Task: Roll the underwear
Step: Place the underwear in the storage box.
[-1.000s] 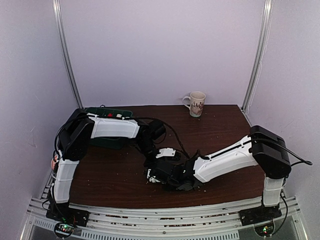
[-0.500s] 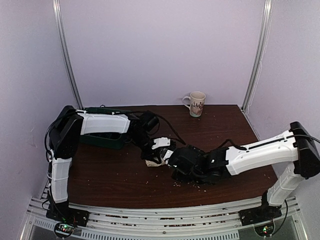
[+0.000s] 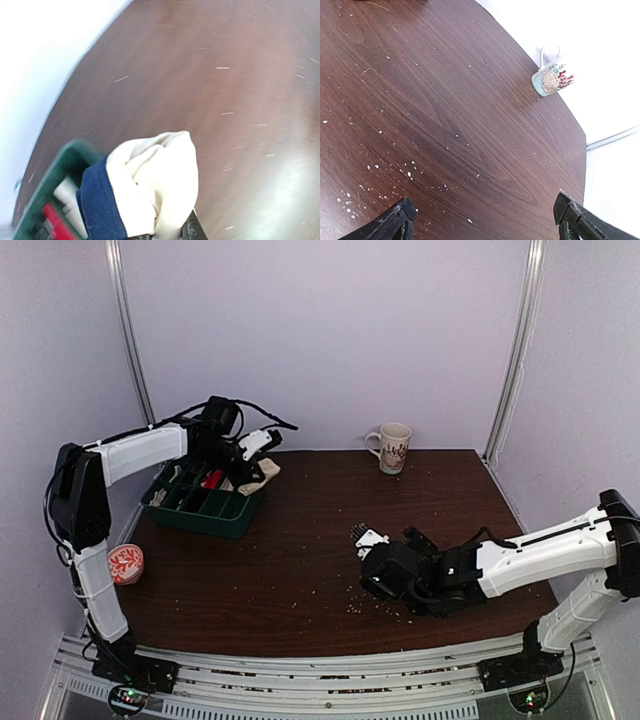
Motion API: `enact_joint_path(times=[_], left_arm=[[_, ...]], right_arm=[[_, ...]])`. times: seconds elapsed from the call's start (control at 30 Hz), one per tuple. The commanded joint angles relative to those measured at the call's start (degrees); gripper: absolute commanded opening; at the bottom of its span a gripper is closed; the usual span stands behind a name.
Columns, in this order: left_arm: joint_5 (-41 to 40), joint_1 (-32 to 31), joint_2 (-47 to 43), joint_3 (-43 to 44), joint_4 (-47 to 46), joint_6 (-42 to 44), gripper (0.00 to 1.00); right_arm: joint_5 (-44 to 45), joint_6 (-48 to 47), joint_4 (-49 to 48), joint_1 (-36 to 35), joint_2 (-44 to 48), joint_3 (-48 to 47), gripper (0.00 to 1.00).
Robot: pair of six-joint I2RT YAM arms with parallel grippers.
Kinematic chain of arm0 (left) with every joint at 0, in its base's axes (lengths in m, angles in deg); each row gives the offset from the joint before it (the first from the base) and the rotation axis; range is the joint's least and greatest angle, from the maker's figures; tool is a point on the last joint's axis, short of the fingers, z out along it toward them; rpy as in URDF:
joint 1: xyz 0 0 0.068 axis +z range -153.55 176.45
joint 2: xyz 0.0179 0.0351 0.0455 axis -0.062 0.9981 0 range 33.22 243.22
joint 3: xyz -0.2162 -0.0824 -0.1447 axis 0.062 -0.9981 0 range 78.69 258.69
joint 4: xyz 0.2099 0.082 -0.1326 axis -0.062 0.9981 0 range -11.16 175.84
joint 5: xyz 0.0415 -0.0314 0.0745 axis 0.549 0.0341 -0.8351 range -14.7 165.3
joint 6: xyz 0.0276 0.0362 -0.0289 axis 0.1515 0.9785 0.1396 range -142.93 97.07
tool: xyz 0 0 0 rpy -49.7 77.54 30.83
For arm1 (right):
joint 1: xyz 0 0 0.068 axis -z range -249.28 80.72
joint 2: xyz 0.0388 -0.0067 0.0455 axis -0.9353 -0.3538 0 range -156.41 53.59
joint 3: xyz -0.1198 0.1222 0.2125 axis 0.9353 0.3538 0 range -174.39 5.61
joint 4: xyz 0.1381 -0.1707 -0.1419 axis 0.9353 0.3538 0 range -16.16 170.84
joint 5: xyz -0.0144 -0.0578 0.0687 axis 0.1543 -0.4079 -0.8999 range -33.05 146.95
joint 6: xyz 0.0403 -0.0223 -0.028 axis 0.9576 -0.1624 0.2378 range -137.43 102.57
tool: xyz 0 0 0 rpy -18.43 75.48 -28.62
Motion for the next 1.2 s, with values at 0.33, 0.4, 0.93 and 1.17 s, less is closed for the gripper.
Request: enact_joint_path(times=[0.33, 0.4, 0.93, 1.17], left_arm=[[-9.34, 8.91, -4.06, -4.71, -2.57, -10.03, 0.0], [-8.62, 9.0, -3.98, -6.33, -1.77, -10.41, 0.0], [-10.57, 12.07, -1.26, -10.49, -1.74, -16.14, 0.0], [-7.76, 12.18, 1.4, -11.1, -1.18, -16.84, 0.0]], right_arm=[[4.92, 4.72, -1.0, 0.13, -7.35, -0.95, 1.0], [5.01, 4.98, -1.05, 0.14, -7.67, -1.04, 1.0], [6.29, 5.24, -0.66, -0.22, -10.3, -1.28, 1.0], [7.45, 5.35, -0.24, -0.45, -11.17, -1.54, 1.0]])
